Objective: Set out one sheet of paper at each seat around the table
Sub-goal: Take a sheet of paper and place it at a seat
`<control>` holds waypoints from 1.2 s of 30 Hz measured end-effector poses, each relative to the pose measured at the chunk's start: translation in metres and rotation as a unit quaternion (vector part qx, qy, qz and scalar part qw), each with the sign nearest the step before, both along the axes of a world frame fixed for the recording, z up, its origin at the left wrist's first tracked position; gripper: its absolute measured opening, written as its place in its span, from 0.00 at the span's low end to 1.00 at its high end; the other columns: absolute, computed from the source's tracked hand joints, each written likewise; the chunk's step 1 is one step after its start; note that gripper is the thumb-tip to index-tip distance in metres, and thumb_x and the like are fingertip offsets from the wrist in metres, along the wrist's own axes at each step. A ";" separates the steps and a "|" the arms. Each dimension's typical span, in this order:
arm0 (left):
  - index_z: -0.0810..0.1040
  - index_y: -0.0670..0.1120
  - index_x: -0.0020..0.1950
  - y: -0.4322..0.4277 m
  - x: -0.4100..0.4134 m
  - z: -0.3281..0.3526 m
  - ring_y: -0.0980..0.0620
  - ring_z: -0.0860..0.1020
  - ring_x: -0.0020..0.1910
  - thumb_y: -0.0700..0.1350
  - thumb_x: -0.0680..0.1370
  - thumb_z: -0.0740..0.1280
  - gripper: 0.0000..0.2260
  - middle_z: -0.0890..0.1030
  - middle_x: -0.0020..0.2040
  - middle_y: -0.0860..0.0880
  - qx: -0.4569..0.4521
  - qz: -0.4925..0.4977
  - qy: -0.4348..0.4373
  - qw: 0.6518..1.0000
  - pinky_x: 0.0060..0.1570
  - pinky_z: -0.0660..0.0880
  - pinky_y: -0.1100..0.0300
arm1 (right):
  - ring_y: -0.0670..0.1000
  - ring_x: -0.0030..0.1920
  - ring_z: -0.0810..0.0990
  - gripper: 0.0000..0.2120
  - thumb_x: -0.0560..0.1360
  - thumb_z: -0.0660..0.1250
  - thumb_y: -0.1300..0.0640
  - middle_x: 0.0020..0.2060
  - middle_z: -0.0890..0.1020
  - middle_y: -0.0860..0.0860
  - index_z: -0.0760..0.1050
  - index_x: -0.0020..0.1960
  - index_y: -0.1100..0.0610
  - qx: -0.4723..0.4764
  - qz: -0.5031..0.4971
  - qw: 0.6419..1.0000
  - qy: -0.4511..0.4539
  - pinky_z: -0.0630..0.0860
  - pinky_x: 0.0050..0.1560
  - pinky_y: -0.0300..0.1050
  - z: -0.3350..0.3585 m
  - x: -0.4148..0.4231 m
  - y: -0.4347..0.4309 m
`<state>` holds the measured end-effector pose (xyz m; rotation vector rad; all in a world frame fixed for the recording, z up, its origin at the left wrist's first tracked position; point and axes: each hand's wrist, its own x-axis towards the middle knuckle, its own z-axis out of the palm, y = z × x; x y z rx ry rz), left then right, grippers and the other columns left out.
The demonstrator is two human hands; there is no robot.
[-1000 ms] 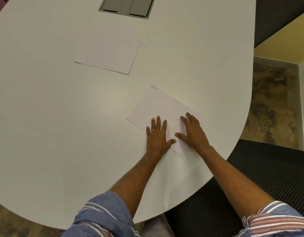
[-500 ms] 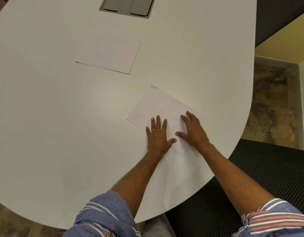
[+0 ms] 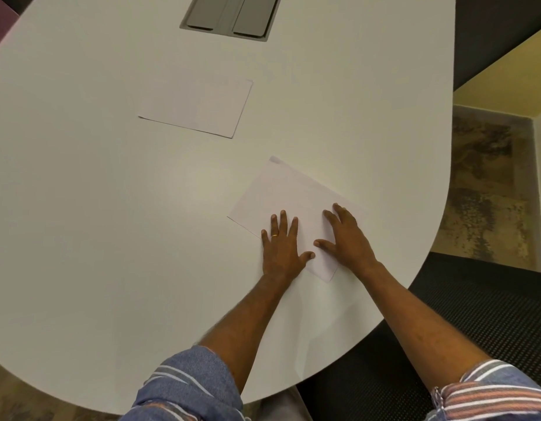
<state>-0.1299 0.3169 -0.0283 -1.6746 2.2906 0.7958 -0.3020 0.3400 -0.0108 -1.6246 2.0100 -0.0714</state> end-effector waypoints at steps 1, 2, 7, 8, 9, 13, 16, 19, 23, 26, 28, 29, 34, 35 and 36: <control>0.43 0.50 0.83 0.000 0.000 0.000 0.43 0.36 0.81 0.68 0.78 0.60 0.43 0.37 0.82 0.45 -0.001 0.000 0.000 1.000 0.78 0.42 0.40 | 0.54 0.81 0.52 0.40 0.77 0.68 0.41 0.81 0.53 0.53 0.55 0.80 0.55 0.001 0.002 1.000 0.004 0.60 0.78 0.53 0.000 0.000 0.000; 0.43 0.49 0.83 0.000 0.001 -0.001 0.43 0.36 0.81 0.68 0.78 0.60 0.43 0.37 0.82 0.45 -0.001 0.001 0.002 1.000 0.78 0.42 0.41 | 0.54 0.81 0.52 0.40 0.77 0.68 0.41 0.81 0.53 0.53 0.55 0.80 0.55 0.000 0.004 1.000 0.006 0.60 0.78 0.53 0.000 0.000 0.001; 0.43 0.50 0.83 -0.001 0.002 -0.004 0.43 0.36 0.81 0.68 0.78 0.60 0.43 0.37 0.82 0.45 -0.005 0.003 0.002 1.000 0.78 0.42 0.41 | 0.54 0.81 0.52 0.40 0.77 0.67 0.40 0.81 0.52 0.53 0.55 0.81 0.55 0.001 0.007 1.000 0.010 0.60 0.78 0.53 -0.001 0.000 0.000; 0.43 0.50 0.83 -0.001 0.002 -0.005 0.43 0.36 0.81 0.68 0.78 0.61 0.44 0.37 0.82 0.45 -0.004 0.005 0.004 1.000 0.78 0.41 0.41 | 0.54 0.81 0.52 0.40 0.77 0.67 0.40 0.81 0.52 0.53 0.55 0.81 0.55 0.003 0.007 1.000 0.011 0.59 0.78 0.53 -0.001 0.000 0.000; 0.43 0.50 0.83 -0.002 0.002 -0.005 0.44 0.37 0.81 0.68 0.77 0.61 0.44 0.37 0.82 0.45 -0.004 0.008 0.007 1.000 0.78 0.41 0.41 | 0.54 0.81 0.51 0.40 0.77 0.67 0.40 0.81 0.52 0.53 0.54 0.81 0.54 0.004 0.007 1.000 0.011 0.59 0.78 0.53 -0.002 0.000 -0.001; 0.44 0.50 0.83 -0.005 0.003 -0.006 0.43 0.37 0.81 0.68 0.76 0.63 0.45 0.38 0.82 0.45 -0.003 0.018 0.015 1.000 0.78 0.42 0.41 | 0.54 0.81 0.51 0.40 0.77 0.67 0.40 0.81 0.52 0.53 0.54 0.81 0.55 0.005 0.009 1.000 0.011 0.58 0.78 0.53 -0.003 0.001 -0.003; 0.44 0.50 0.83 -0.010 0.005 -0.005 0.43 0.36 0.81 0.69 0.75 0.64 0.47 0.37 0.82 0.45 0.001 0.027 0.018 0.999 0.78 0.42 0.40 | 0.54 0.81 0.51 0.41 0.77 0.68 0.40 0.81 0.52 0.53 0.54 0.81 0.55 0.007 0.005 1.000 0.011 0.59 0.78 0.53 -0.003 0.003 -0.006; 0.44 0.50 0.83 -0.011 0.006 -0.006 0.43 0.36 0.81 0.69 0.75 0.64 0.47 0.37 0.82 0.45 0.002 0.028 0.015 0.999 0.78 0.42 0.39 | 0.54 0.81 0.51 0.41 0.77 0.68 0.40 0.81 0.52 0.53 0.54 0.81 0.55 0.005 0.003 1.000 0.008 0.59 0.78 0.53 -0.004 0.004 -0.008; 0.43 0.51 0.83 -0.010 0.006 -0.008 0.43 0.36 0.80 0.70 0.75 0.64 0.47 0.37 0.82 0.45 -0.003 0.031 0.015 0.999 0.78 0.42 0.39 | 0.54 0.81 0.51 0.40 0.77 0.68 0.41 0.81 0.52 0.53 0.55 0.81 0.55 0.001 0.008 1.000 0.003 0.58 0.78 0.52 -0.005 0.002 -0.007; 0.44 0.51 0.83 -0.009 0.007 -0.009 0.43 0.36 0.81 0.69 0.75 0.64 0.47 0.37 0.82 0.45 -0.006 0.031 0.014 0.999 0.78 0.42 0.39 | 0.55 0.81 0.51 0.40 0.77 0.68 0.41 0.81 0.52 0.54 0.55 0.81 0.56 -0.001 0.007 1.000 0.002 0.58 0.78 0.53 -0.005 0.002 -0.007; 0.44 0.50 0.83 -0.010 0.007 -0.009 0.43 0.36 0.81 0.69 0.75 0.64 0.47 0.37 0.82 0.45 -0.004 0.030 0.012 0.999 0.78 0.42 0.39 | 0.55 0.81 0.51 0.40 0.77 0.68 0.41 0.81 0.52 0.54 0.54 0.81 0.56 0.002 0.008 1.000 0.005 0.58 0.78 0.53 -0.005 0.003 -0.007; 0.43 0.50 0.83 -0.010 0.007 -0.009 0.43 0.36 0.81 0.69 0.75 0.64 0.46 0.37 0.82 0.45 -0.003 0.029 0.011 1.000 0.78 0.42 0.39 | 0.55 0.81 0.51 0.40 0.77 0.68 0.41 0.81 0.52 0.54 0.54 0.81 0.56 0.003 0.010 1.000 0.008 0.58 0.79 0.53 -0.005 0.003 -0.007; 0.46 0.49 0.83 -0.012 0.013 -0.009 0.44 0.39 0.81 0.68 0.77 0.62 0.44 0.41 0.83 0.45 -0.016 0.034 0.028 0.999 0.78 0.42 0.42 | 0.54 0.81 0.50 0.41 0.77 0.67 0.41 0.81 0.51 0.54 0.53 0.81 0.56 0.010 0.021 1.000 0.019 0.59 0.78 0.53 -0.005 0.001 -0.008; 0.46 0.49 0.83 -0.013 0.015 -0.009 0.44 0.40 0.82 0.69 0.77 0.61 0.44 0.42 0.83 0.45 -0.022 0.035 0.030 0.999 0.78 0.41 0.42 | 0.54 0.81 0.50 0.40 0.78 0.66 0.41 0.81 0.52 0.53 0.53 0.81 0.56 0.007 0.022 1.000 0.021 0.59 0.78 0.52 -0.005 0.000 -0.008; 0.46 0.49 0.83 -0.012 0.017 -0.008 0.44 0.41 0.82 0.69 0.77 0.60 0.43 0.43 0.83 0.45 -0.030 0.035 0.034 0.998 0.78 0.41 0.43 | 0.54 0.81 0.51 0.39 0.79 0.65 0.41 0.81 0.52 0.54 0.53 0.81 0.56 -0.001 0.023 0.999 0.027 0.58 0.78 0.53 -0.004 0.000 -0.009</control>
